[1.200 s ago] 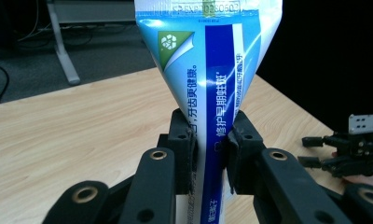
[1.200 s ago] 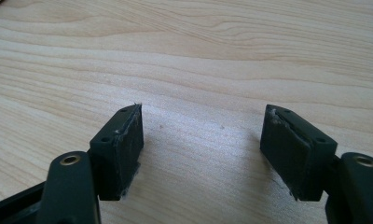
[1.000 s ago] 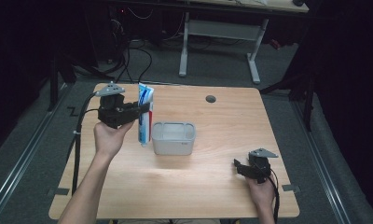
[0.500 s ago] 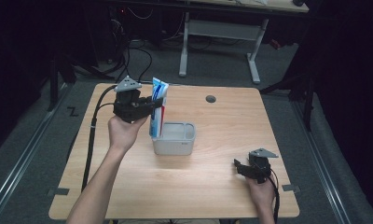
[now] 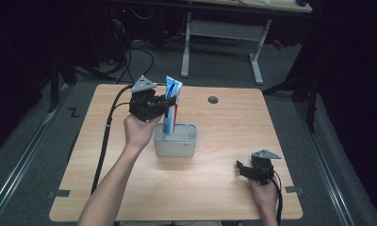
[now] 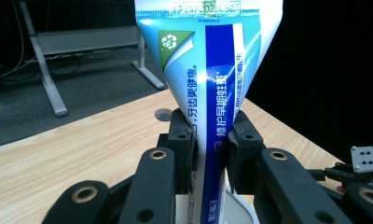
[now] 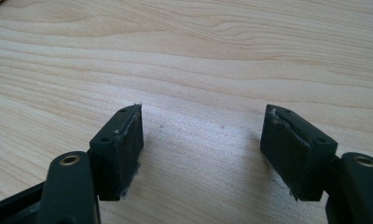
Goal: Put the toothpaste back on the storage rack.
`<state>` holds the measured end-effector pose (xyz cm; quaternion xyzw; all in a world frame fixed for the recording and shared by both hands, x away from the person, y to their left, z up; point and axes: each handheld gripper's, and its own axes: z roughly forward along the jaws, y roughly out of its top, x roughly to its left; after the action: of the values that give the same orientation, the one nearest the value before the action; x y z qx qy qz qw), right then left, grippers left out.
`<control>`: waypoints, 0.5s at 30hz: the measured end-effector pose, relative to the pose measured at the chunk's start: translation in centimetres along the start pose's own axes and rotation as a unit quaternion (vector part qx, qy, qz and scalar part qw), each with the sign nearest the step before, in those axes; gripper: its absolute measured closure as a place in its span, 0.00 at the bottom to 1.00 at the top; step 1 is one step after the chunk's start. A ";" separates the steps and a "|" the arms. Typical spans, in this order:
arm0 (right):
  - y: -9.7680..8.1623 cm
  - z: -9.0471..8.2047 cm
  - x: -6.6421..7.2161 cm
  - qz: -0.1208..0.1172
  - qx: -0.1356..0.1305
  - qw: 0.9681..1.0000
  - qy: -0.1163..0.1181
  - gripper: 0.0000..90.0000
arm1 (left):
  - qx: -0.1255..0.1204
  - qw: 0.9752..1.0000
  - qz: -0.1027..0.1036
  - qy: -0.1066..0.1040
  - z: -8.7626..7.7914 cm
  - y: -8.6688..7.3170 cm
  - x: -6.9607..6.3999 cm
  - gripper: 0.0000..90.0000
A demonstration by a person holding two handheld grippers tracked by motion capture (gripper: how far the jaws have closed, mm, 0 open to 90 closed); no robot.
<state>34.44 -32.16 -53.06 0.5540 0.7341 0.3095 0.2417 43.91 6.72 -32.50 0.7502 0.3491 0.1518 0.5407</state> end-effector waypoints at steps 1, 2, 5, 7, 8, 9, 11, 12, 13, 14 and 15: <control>0.0 0.0 0.0 0.001 0.000 1.000 0.000 0.33 | -0.001 1.000 0.000 0.000 0.2 -0.1 0.0 0.83; 0.0 0.0 0.0 0.001 0.000 1.000 0.000 0.33 | -0.002 1.000 0.000 0.001 0.4 -0.1 -0.1 0.83; 0.0 0.0 0.0 0.000 -0.001 1.000 0.001 0.33 | -0.012 1.000 -0.002 0.003 0.7 -0.3 -0.1 0.83; 0.0 0.0 0.0 0.001 0.000 1.000 0.000 0.33 | -0.017 1.000 -0.004 0.002 0.8 -0.6 -0.1 0.83; 0.0 0.0 0.0 0.001 0.000 1.000 0.000 0.33 | -0.019 1.000 -0.003 0.004 0.8 -0.7 -0.1 0.83; 0.0 0.0 0.0 0.000 0.000 1.000 0.000 0.33 | -0.019 1.000 0.000 0.006 0.9 -0.8 -0.2 0.83; 0.0 0.0 0.0 -0.001 0.000 1.000 0.000 0.33 | -0.018 1.000 0.002 0.008 1.0 -1.1 -0.1 0.83; 0.0 0.0 0.0 -0.001 0.000 1.000 0.000 0.33 | -0.017 1.000 -0.001 0.008 1.0 -1.2 0.0 0.83; 0.0 0.0 0.0 0.000 0.000 1.000 0.000 0.33 | -0.015 1.000 -0.002 0.007 1.1 -1.3 0.0 0.83; 0.0 0.0 0.0 0.000 0.000 1.000 0.000 0.33 | -0.013 1.000 -0.002 0.008 1.2 -1.4 0.1 0.83; 0.0 0.0 0.0 -0.001 0.000 1.000 0.000 0.33 | -0.011 1.000 -0.003 0.008 1.4 -1.5 0.2 0.83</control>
<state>34.45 -32.16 -53.06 0.5533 0.7345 0.3094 0.2422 44.33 6.15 -34.40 0.7418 0.3543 0.1601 0.5464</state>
